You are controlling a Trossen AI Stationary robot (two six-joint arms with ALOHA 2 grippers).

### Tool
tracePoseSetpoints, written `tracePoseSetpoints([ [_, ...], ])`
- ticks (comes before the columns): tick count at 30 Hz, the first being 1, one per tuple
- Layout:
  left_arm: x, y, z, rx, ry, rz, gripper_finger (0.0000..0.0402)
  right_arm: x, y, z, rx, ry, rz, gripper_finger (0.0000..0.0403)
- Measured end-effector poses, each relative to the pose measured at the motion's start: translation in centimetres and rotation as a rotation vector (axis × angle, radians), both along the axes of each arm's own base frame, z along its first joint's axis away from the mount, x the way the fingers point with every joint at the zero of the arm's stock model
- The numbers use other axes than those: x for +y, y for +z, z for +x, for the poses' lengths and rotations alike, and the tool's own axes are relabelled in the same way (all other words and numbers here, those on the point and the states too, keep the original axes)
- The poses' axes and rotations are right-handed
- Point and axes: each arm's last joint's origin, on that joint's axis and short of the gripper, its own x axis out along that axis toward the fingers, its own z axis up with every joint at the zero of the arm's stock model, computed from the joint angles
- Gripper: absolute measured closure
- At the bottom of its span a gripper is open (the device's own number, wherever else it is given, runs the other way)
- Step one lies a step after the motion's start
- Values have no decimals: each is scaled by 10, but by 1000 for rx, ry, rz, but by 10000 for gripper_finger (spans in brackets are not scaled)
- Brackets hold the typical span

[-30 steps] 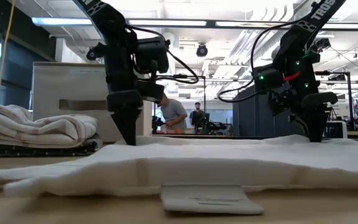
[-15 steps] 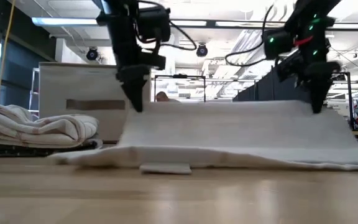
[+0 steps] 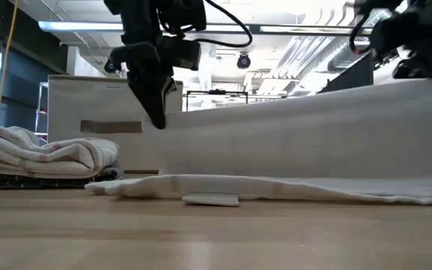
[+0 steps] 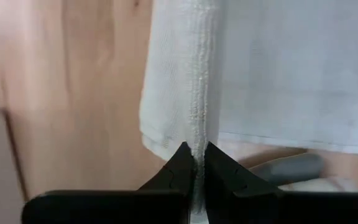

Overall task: Fold towel
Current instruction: Fold the white towel

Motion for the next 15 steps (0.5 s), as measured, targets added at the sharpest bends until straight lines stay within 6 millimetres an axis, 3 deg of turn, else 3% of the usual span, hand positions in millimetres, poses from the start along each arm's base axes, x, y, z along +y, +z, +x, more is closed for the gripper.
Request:
tracePoseSetpoints([
  [10,-7,-27,-2,-65,-28,-265,394,49,-15,21,41,167,-43,403],
  [15,-29,-23,6,-152,-77,-384,394,67,-22,23,69,298,-25,403],
])
